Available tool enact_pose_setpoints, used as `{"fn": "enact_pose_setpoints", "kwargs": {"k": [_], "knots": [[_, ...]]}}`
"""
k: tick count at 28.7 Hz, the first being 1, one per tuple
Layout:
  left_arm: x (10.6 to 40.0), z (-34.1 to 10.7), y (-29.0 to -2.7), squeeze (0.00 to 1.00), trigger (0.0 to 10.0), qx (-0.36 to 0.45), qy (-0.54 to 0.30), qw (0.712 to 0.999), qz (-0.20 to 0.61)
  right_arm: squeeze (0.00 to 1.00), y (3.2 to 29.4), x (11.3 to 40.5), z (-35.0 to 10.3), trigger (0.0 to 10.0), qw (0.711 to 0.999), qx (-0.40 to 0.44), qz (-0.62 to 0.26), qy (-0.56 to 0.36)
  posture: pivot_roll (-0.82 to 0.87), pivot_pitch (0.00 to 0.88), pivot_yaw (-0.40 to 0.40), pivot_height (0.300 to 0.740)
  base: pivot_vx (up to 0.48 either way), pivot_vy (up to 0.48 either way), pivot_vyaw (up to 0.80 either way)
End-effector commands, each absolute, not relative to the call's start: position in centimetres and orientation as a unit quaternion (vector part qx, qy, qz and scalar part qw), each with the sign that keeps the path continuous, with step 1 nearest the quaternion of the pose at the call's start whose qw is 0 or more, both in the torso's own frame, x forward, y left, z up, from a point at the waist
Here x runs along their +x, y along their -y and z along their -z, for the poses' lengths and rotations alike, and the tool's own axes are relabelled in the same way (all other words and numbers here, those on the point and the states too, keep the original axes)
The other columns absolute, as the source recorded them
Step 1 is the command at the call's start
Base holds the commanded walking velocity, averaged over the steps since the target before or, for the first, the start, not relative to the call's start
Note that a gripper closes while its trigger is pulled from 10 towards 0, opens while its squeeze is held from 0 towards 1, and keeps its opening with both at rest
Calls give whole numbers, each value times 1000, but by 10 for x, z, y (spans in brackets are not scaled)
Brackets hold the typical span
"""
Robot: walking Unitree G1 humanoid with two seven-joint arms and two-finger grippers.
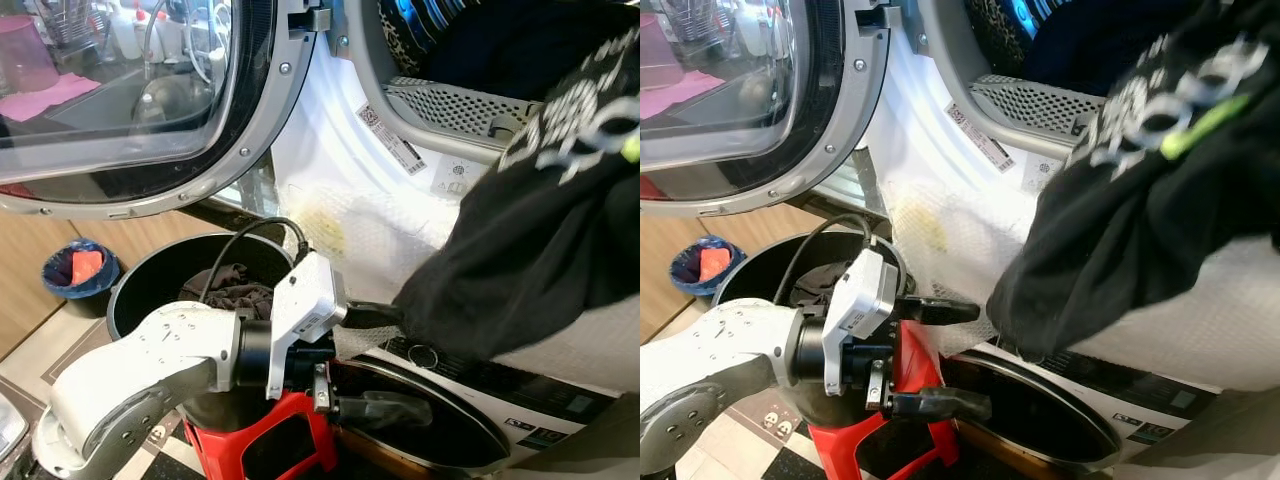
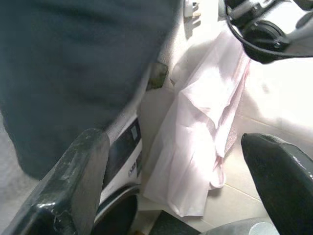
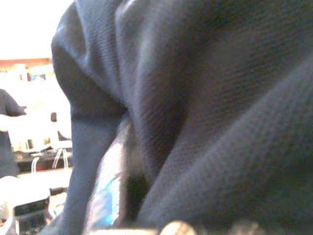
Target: Clothes washing
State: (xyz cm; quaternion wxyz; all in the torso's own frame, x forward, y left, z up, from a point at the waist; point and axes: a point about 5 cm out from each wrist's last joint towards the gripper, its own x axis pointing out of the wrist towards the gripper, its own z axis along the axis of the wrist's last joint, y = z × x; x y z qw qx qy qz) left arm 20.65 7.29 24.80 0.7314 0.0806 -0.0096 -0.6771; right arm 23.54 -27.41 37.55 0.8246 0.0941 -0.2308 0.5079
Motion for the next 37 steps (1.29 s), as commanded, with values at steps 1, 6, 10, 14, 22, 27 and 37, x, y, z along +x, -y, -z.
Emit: {"fn": "enact_pose_setpoints", "kwargs": {"k": [1,6,10,14,22,27,37], "knots": [[202,-252,-75,0,10000,94,23,735,671,0,271,237,-387,10000,825,107,-499,242,32,156,-14,740,0,0,0],[201,-252,-75,0,10000,86,22,749,657,0,251,251,-411,10000,828,116,-493,242,40,159,-34,740,0,0,0],[199,-251,-75,0,10000,80,24,758,647,0,232,264,-430,10000,846,113,-455,254,44,163,-46,740,0,0,0],[198,-251,-75,0,10000,74,26,766,638,0,217,283,-442,10000,885,108,-381,247,45,169,-58,740,0,0,0],[198,-253,-73,0,10000,62,34,779,623,0,194,312,-461,10000,925,105,-274,241,39,167,-66,740,0,0,0],[198,-253,-72,0,10000,53,35,783,619,0,192,333,-482,10000,934,136,-200,264,32,162,-70,740,0,0,0],[198,-253,-67,0,10000,40,35,788,614,0,173,364,-506,10000,932,180,-103,299,21,157,-74,740,0,0,0]]}}
